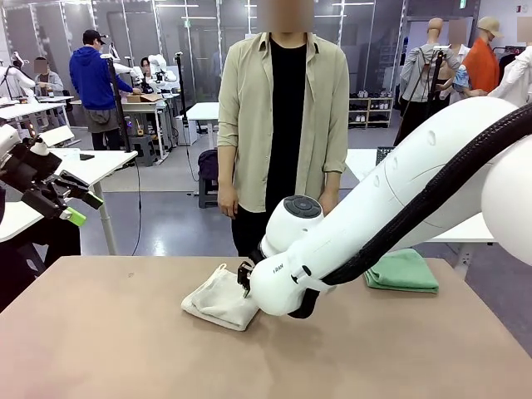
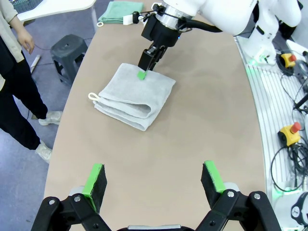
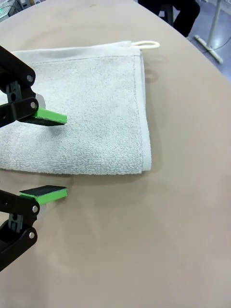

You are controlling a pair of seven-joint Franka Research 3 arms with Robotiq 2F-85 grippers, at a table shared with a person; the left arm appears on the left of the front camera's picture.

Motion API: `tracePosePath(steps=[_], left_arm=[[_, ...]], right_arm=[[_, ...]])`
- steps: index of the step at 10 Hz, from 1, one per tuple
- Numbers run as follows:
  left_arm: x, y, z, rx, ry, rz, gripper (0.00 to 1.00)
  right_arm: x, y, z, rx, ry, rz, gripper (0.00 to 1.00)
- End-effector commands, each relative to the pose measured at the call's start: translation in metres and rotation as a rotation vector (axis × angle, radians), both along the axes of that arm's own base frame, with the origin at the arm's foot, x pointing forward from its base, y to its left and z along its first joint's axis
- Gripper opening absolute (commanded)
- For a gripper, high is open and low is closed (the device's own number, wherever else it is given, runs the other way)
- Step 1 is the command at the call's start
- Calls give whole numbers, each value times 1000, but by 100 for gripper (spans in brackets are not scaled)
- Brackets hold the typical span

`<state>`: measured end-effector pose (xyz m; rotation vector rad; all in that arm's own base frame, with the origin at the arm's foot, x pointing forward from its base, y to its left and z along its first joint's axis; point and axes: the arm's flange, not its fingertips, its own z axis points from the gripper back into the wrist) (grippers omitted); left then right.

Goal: Fold the towels and place them in the basket.
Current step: Stack the folded Towel with hook on the right side of the table.

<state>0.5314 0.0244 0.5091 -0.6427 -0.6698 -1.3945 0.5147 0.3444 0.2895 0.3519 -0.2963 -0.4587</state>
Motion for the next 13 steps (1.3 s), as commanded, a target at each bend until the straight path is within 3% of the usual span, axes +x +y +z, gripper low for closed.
tracePosePath(steps=[1, 3, 4, 5, 6, 7, 8, 9, 10, 13], left_arm=[[-1, 0, 1, 4, -5, 1, 100], [-1, 0, 1, 4, -5, 1, 100], [-1, 0, 1, 4, -5, 1, 100], [-1, 0, 1, 4, -5, 1, 100], [-1, 0, 1, 4, -5, 1, 100], [-1, 0, 1, 4, -5, 1, 100], [-1, 0, 1, 4, -5, 1, 100], [-1, 0, 1, 4, -5, 1, 100], [-1, 0, 1, 4, -5, 1, 100], [-1, 0, 1, 4, -5, 1, 100]], right_arm=[[-7, -2, -6, 30, -35, -20, 64], [-6, -3, -8, 44, -29, -17, 64], [-6, -3, -7, 46, -26, -17, 44], [-6, -2, -7, 46, -28, -18, 44], [-6, -2, -6, 42, -34, -17, 24], [-7, -2, -5, 40, -40, -19, 42], [-7, -2, -5, 38, -45, -20, 4], [-7, -2, -5, 34, -47, -22, 22], [-7, -3, -4, 34, -48, -21, 0], [-5, -1, -3, 12, -51, -6, 0]])
